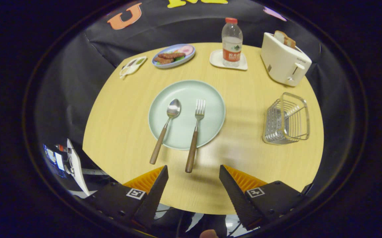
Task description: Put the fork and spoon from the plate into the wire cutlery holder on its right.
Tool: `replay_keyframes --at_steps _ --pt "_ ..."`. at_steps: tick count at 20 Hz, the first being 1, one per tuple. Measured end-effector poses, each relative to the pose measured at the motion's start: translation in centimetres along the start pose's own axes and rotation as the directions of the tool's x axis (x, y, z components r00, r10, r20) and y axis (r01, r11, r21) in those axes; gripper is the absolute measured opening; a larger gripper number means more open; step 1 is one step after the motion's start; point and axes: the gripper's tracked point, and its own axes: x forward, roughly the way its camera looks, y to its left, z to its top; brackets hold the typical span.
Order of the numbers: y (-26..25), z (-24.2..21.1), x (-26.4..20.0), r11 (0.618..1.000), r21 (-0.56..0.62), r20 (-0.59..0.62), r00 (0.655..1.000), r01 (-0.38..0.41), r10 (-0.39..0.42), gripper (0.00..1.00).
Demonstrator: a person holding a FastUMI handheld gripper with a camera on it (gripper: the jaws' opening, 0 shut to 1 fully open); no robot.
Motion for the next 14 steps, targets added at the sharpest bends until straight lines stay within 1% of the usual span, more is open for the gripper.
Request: replay_keyframes --at_steps 3,5,6,7,8,9,10,12,13,14 --pt "0.0 0.1 3.3 0.999 0.002 -0.053 0.998 0.035 -0.035 0.95" --pt "0.4 0.2 4.6 0.999 0.018 -0.082 0.996 0.040 -0.038 0.83" --pt "0.2 0.3 5.3 0.998 0.015 -0.088 0.995 0.054 -0.053 0.78" --pt "0.0 0.6 6.0 0.998 0.014 -0.088 0.994 0.063 -0.061 0.76" --pt "0.1 0.7 6.1 0.998 0.014 -0.098 0.993 0.068 -0.066 0.68" --pt "0.3 1.1 5.7 0.997 0.025 -0.104 0.993 0.066 -0.063 0.64" --pt "0.2 0.7 6.9 0.996 0.042 -0.113 0.991 0.075 -0.070 0.51" --pt "0.2 0.7 7.1 0.994 0.081 -0.116 0.991 0.080 -0.070 0.26" --pt "0.2 0.8 6.7 0.993 0.098 -0.117 0.992 0.067 -0.056 0.13" --pt "0.3 0.8 6.6 0.993 0.106 -0.115 0.993 0.048 -0.036 0.05"
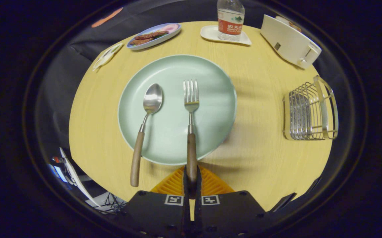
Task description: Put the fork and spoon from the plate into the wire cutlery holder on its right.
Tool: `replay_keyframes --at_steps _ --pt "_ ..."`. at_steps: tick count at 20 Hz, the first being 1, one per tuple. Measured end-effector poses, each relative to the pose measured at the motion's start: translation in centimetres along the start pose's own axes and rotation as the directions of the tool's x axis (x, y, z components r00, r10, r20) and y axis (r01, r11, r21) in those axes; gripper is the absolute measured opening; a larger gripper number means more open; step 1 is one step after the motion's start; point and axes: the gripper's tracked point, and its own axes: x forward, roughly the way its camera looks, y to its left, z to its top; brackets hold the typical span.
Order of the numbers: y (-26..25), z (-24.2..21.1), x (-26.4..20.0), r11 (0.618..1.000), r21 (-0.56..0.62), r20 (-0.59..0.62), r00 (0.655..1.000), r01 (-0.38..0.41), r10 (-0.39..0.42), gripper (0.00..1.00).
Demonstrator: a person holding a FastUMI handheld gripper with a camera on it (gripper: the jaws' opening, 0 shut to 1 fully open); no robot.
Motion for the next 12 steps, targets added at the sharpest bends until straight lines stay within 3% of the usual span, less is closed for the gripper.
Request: replay_keyframes --at_steps 5,12 --pt "-0.7 0.4 -4.1 0.998 0.027 0.048 0.998 -0.049 0.048 0.01" --pt "-6.1 1.1 -15.2 0.997 0.061 0.092 0.995 -0.045 0.040 0.01"
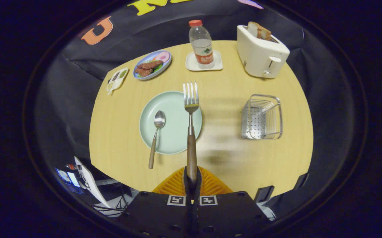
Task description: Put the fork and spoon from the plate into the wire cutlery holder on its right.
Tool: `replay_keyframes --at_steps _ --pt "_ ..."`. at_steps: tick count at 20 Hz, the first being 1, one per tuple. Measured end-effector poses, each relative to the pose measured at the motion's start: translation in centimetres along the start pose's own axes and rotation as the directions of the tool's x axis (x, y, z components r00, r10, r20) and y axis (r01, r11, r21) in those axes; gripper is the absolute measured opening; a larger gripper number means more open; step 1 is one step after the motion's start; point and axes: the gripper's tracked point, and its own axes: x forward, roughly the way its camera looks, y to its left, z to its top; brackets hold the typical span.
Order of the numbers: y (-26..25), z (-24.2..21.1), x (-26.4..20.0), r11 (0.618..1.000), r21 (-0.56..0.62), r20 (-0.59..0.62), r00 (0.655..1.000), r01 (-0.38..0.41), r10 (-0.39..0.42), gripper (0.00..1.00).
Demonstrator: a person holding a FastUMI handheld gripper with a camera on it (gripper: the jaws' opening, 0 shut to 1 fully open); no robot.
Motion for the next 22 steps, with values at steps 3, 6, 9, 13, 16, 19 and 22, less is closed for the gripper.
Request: replay_keyframes --at_steps 3,6,9,13,16,19,22 --pt "-3.5 0.2 -3.9 0.999 0.048 0.004 1.000 0.011 -0.011 0.00" --pt "-7.2 0.4 -6.2 0.995 0.083 -0.009 0.999 0.051 -0.050 0.00" --pt "-9.1 -0.1 -6.7 0.992 0.098 -0.058 0.995 0.085 -0.080 0.00" --pt "-9.6 -0.2 -5.4 0.986 0.154 -0.115 0.993 0.057 -0.039 0.01" --pt "-9.9 -0.4 -4.4 0.980 0.195 -0.157 0.988 0.041 -0.010 0.02" --pt "-10.2 -0.8 -3.3 0.969 0.245 -0.195 0.981 0.031 0.018 0.02" --pt "-10.8 -0.4 -2.3 0.958 0.285 -0.205 0.978 0.032 0.028 0.07"
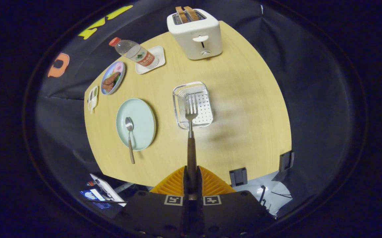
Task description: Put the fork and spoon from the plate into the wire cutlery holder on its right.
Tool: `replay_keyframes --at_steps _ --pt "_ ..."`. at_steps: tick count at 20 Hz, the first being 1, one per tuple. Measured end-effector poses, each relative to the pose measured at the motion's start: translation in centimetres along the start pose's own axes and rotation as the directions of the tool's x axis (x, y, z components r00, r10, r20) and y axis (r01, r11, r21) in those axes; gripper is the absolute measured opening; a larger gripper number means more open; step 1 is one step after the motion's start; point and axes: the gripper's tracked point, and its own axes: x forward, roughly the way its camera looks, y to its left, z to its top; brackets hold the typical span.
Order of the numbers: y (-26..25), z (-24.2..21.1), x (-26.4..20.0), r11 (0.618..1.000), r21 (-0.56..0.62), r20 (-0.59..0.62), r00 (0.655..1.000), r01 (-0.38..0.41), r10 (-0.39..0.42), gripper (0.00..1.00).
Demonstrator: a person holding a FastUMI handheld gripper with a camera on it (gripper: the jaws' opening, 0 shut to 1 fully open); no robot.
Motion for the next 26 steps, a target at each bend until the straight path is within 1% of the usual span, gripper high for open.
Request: replay_keyframes --at_steps 6,9,12,13,14,16,19,20,21,23,24,26 --pt "0.5 1.6 0.8 0.996 0.076 0.015 0.999 -0.051 0.050 0.08" --pt "0.7 2.7 1.0 0.995 0.087 0.038 0.998 -0.057 0.054 0.08" --pt "1.2 3.5 0.7 0.992 0.100 0.055 0.996 -0.077 0.071 0.21" --pt "1.5 3.5 0.9 0.991 0.101 0.064 0.995 -0.087 0.081 0.21" --pt "1.5 3.7 0.7 0.991 0.098 0.076 0.994 -0.090 0.082 0.31" --pt "1.6 4.2 0.3 0.994 0.077 0.116 0.991 -0.080 0.070 0.37" --pt "1.6 5.3 -0.6 0.999 0.029 0.202 0.979 -0.032 0.026 0.62" --pt "2.0 5.6 -0.9 1.000 0.017 0.228 0.974 -0.022 0.017 0.74" --pt "2.4 5.7 -1.4 1.000 -0.002 0.252 0.968 -0.013 0.013 0.78" --pt "4.1 5.4 -2.2 0.998 -0.057 0.299 0.954 0.005 0.013 0.78" --pt "5.3 5.0 -2.3 0.996 -0.090 0.315 0.949 0.008 0.020 0.83" --pt "8.1 3.6 -2.2 0.988 -0.154 0.332 0.943 0.020 0.032 0.83"
